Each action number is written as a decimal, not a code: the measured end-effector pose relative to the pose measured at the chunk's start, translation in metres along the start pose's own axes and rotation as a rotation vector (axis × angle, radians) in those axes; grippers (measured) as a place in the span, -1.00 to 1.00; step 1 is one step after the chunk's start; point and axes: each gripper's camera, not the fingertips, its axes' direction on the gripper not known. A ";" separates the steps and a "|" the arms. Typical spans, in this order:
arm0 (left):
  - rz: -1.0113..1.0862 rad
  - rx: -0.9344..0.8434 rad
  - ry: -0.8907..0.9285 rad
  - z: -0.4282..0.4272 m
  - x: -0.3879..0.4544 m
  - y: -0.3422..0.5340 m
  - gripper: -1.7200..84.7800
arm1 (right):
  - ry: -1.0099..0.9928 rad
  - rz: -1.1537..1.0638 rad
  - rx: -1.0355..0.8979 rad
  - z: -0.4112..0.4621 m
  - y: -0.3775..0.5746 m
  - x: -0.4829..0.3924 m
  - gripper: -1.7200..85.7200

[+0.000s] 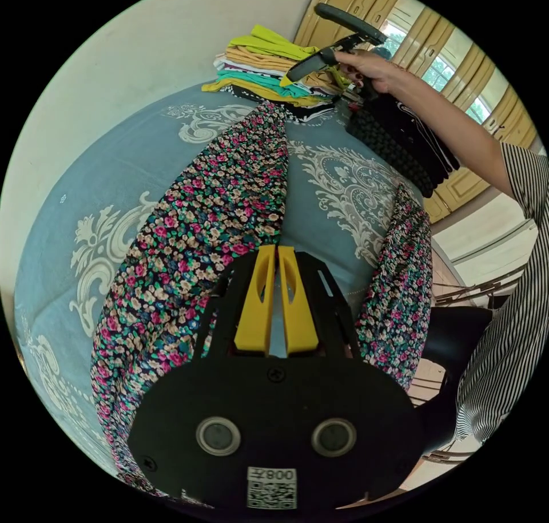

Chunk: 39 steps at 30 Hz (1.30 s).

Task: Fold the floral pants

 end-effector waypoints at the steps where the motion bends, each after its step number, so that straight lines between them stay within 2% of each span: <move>1: -0.004 0.004 0.009 0.002 -0.001 0.001 -0.94 | -0.001 0.017 0.044 -0.002 0.014 0.002 -0.79; 7: -0.050 0.027 0.055 0.011 -0.014 0.005 -0.94 | -0.089 0.141 0.045 0.039 0.072 0.020 -0.77; 11: -0.054 0.023 0.046 0.015 -0.017 0.004 -0.94 | -0.231 0.316 0.084 0.068 0.069 0.047 -0.76; 14: -0.060 0.025 0.046 0.017 -0.021 0.003 -0.94 | -0.253 0.422 0.110 0.082 0.063 0.057 -0.81; 18: -0.074 0.046 0.055 0.017 -0.026 0.005 -0.94 | -0.316 0.394 0.153 0.082 0.058 0.055 -0.91; 23: -0.090 0.131 0.109 -0.002 -0.034 0.011 -0.94 | -0.204 0.162 0.160 0.026 0.050 0.021 -0.95; 26: -0.075 0.122 0.151 0.000 -0.035 0.012 -0.94 | -0.100 0.103 0.120 0.006 0.058 0.015 -0.95; 28: -0.074 0.066 0.187 0.012 -0.035 0.013 -0.94 | -0.050 0.114 0.097 0.012 0.064 0.017 -0.95; 31: -0.052 -0.027 0.169 0.029 -0.029 0.017 -0.93 | -0.011 0.145 -0.086 0.058 0.064 0.023 -0.94; 33: -0.045 -0.012 0.159 0.023 -0.026 0.020 -0.93 | -0.009 0.177 -0.179 0.081 0.067 0.026 -0.93; 36: -0.034 0.017 0.193 0.008 -0.026 0.029 -0.92 | -0.030 0.224 -0.094 0.071 0.078 0.025 -0.90; 39: -0.063 0.091 0.208 -0.015 -0.033 0.042 -0.93 | 0.053 0.183 0.029 0.046 0.081 0.005 -0.82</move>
